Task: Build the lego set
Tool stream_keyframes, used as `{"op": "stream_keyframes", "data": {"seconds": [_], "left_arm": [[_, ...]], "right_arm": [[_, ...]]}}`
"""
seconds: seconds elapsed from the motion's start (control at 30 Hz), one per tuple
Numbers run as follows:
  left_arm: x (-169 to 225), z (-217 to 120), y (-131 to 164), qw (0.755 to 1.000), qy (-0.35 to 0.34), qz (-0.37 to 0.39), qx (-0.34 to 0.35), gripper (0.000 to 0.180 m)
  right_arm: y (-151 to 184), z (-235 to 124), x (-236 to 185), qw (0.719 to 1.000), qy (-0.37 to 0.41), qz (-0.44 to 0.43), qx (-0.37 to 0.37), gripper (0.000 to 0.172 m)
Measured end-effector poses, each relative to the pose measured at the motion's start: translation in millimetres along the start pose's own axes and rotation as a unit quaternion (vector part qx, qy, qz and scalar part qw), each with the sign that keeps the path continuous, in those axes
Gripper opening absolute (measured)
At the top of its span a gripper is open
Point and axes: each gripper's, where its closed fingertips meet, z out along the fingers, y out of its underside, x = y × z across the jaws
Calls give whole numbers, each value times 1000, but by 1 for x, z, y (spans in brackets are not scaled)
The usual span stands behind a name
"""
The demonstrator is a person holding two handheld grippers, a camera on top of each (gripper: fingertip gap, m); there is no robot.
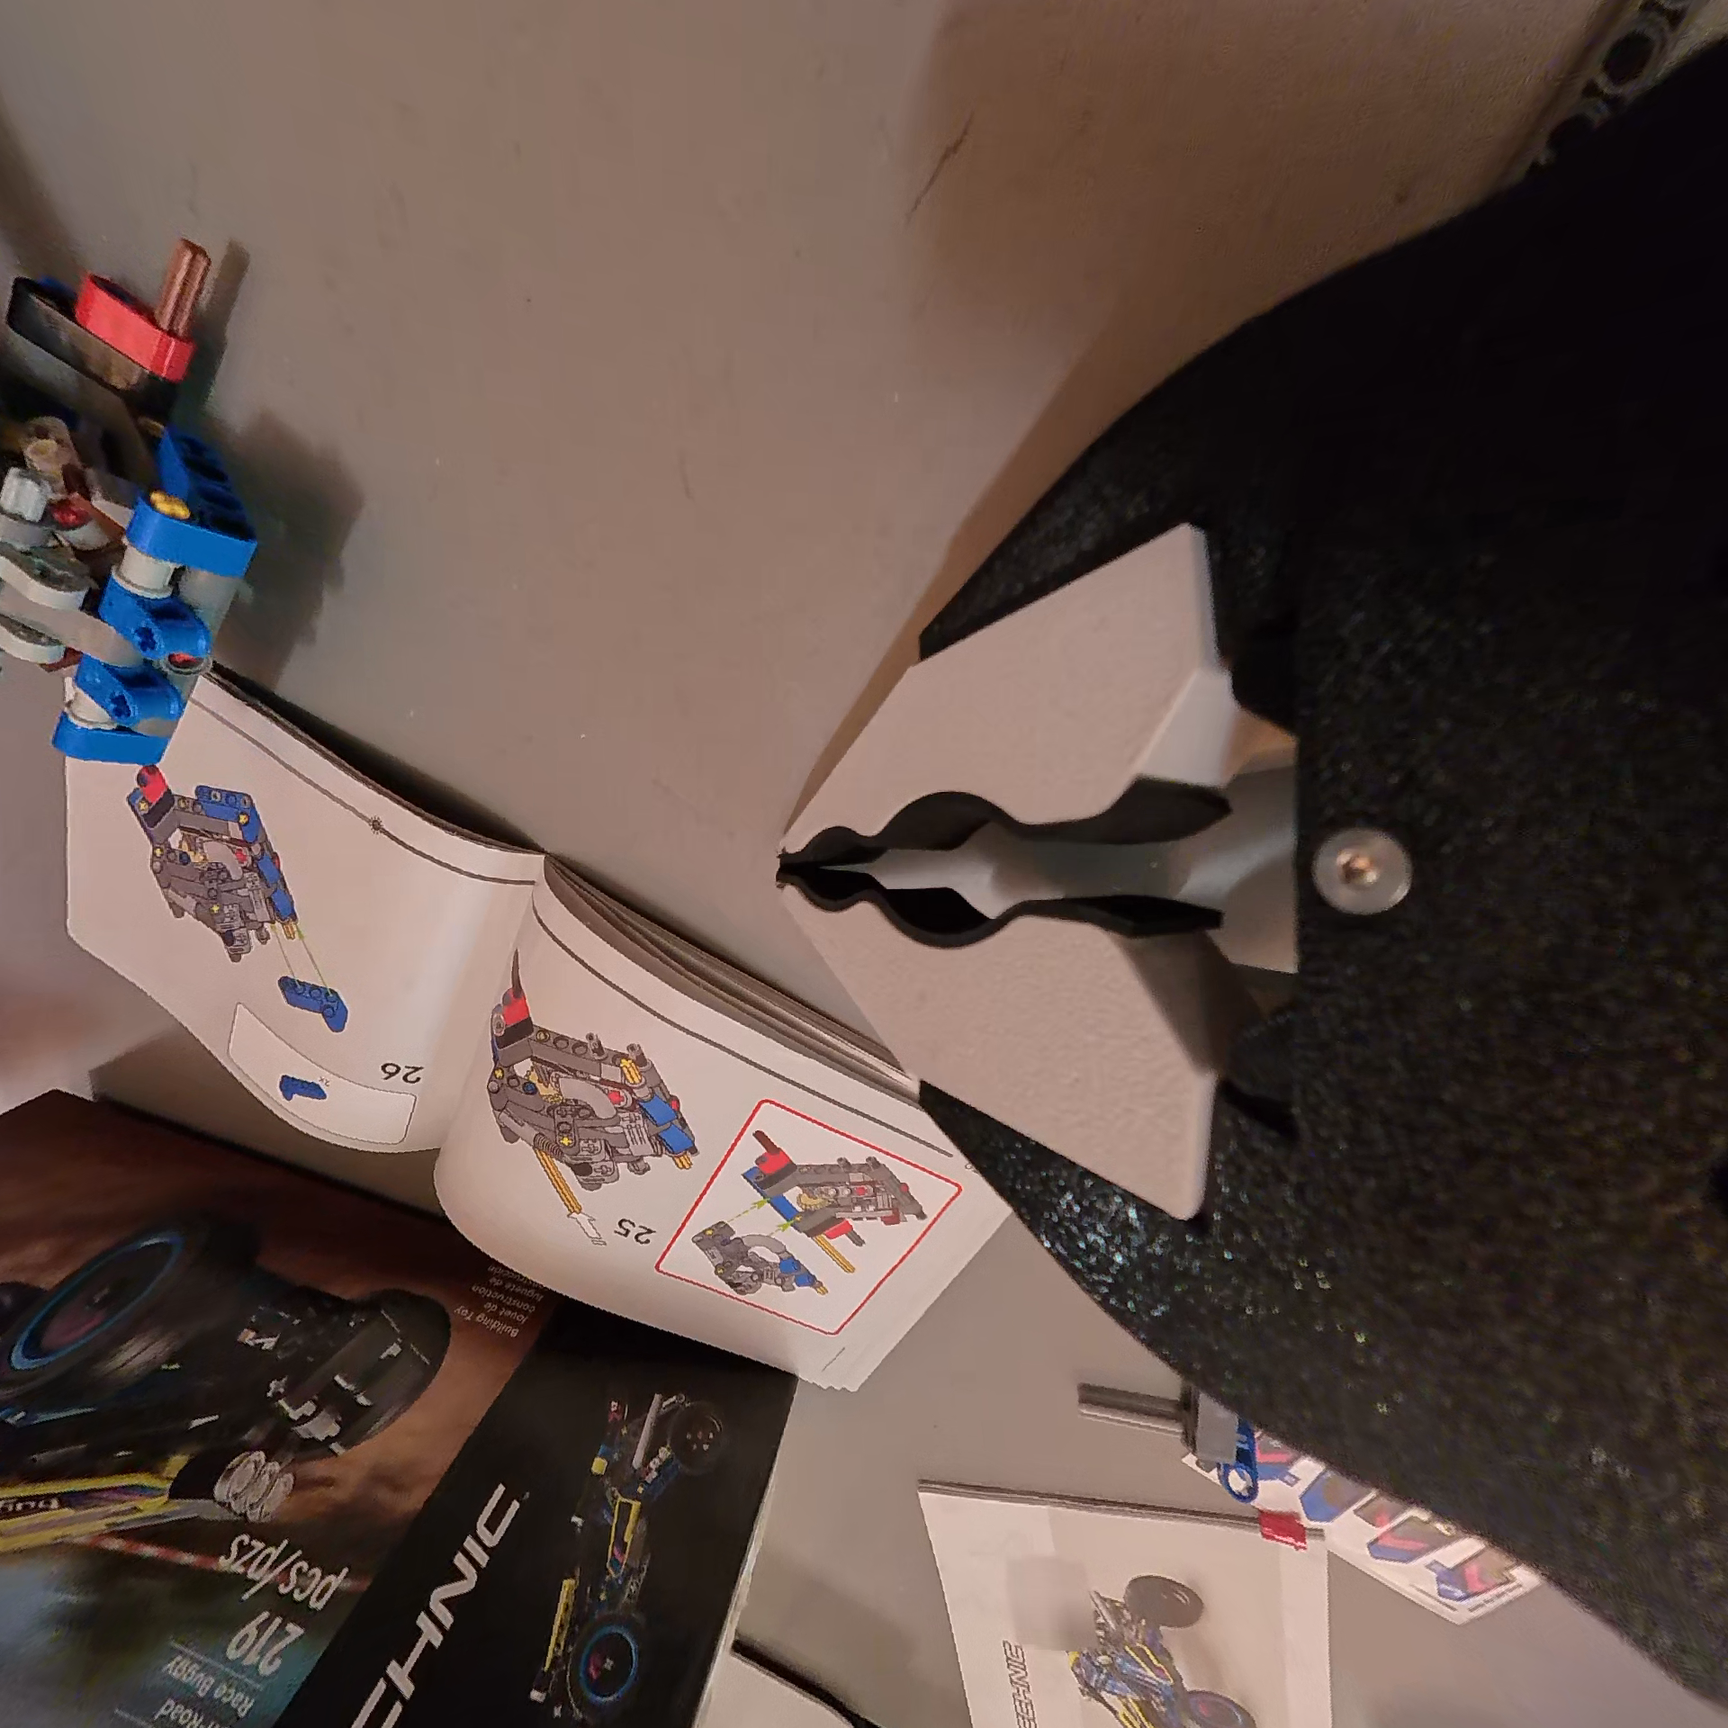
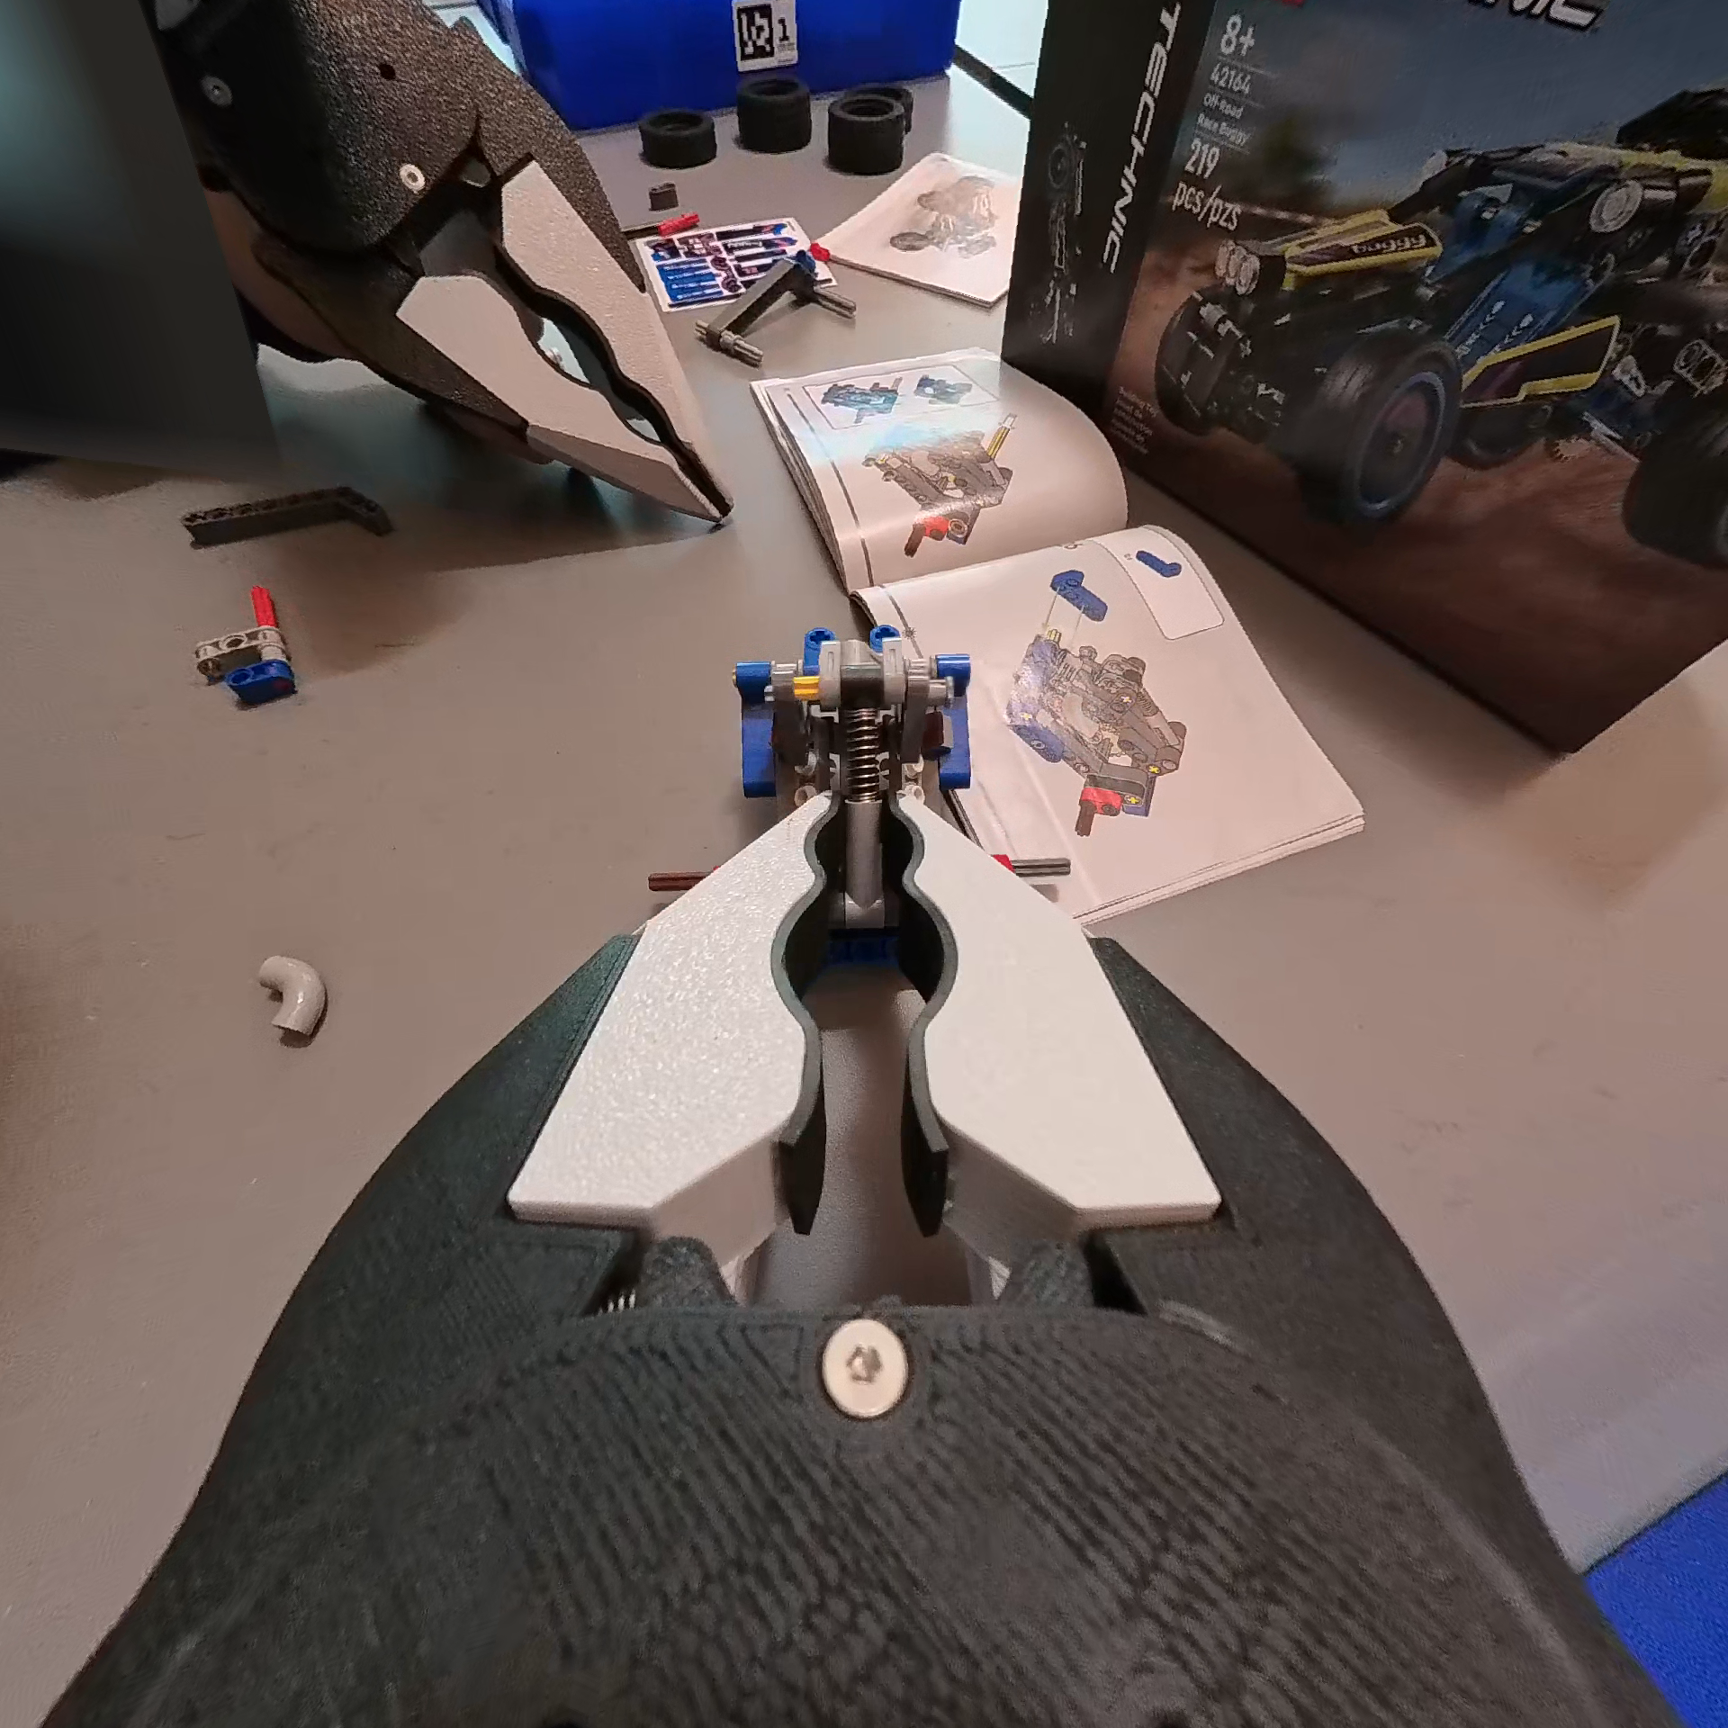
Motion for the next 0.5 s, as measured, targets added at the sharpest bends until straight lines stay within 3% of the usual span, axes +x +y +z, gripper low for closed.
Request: {"op": "stream_keyframes", "data": {"seconds": [0.5], "left_arm": [[0, 0, 0, 1000, 0, 1, 0, 0]], "right_arm": [[0, 1, 1, 1000, 8, 2, 0, 4]]}}
